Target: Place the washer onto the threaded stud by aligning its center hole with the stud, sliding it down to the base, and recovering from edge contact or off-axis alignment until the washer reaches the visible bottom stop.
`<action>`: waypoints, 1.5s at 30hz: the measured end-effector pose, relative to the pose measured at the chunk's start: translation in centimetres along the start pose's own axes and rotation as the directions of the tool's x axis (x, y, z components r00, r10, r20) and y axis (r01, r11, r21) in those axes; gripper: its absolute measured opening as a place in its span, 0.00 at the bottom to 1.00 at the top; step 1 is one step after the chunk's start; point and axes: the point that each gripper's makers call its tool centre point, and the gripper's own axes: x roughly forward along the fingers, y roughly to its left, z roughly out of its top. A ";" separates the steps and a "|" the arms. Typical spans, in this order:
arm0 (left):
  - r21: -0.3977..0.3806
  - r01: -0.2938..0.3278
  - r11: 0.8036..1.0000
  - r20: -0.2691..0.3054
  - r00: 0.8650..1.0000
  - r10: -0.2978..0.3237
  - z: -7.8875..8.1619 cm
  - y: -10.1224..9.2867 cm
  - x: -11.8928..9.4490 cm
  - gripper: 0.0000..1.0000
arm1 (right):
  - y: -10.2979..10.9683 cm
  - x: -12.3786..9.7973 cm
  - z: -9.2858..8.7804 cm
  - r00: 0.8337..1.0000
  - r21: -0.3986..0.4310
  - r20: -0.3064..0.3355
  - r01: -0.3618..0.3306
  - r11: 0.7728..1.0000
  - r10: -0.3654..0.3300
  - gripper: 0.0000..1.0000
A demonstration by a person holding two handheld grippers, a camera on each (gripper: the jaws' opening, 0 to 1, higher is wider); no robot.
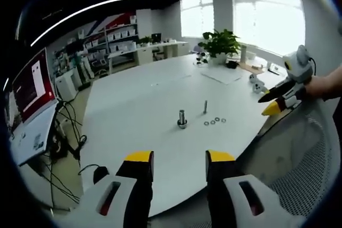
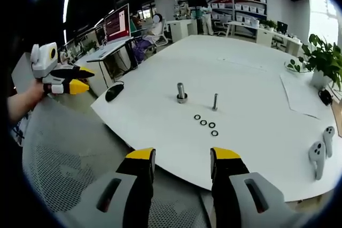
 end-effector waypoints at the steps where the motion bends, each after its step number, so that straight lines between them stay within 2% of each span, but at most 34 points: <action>1: -0.002 0.001 1.000 0.000 1.000 -0.001 0.0 0.0 0.0 0.38 | 0.1 0.0 0.0 1.000 -0.003 -0.001 0.000 1.000 0.000 0.44; 21: -0.001 0.004 1.000 -0.010 1.000 -0.004 -0.2 -0.1 0.1 0.37 | -1.2 -0.4 0.4 0.999 0.060 0.024 0.040 0.997 -0.041 0.45; 28: -0.008 0.019 1.000 -0.021 1.000 -0.019 -0.4 -0.2 0.3 0.37 | -2.3 -0.4 -0.2 0.999 0.094 0.001 0.049 0.994 -0.050 0.46; 35: -0.016 0.036 0.999 -0.047 0.998 -0.036 -1.0 -0.5 0.5 0.38 | -2.4 0.3 -0.3 0.999 0.081 -0.032 0.024 0.996 -0.021 0.45; 40: -0.009 0.041 0.999 -0.058 0.997 -0.041 -1.2 -0.7 0.5 0.38 | -3.7 0.3 -0.4 0.999 0.100 -0.039 0.038 0.994 -0.035 0.44; 45: -0.026 0.027 0.999 -0.054 0.998 -0.028 -1.2 -0.2 0.4 0.37 | -5.1 1.4 -0.7 0.997 0.098 -0.065 0.047 0.994 -0.041 0.44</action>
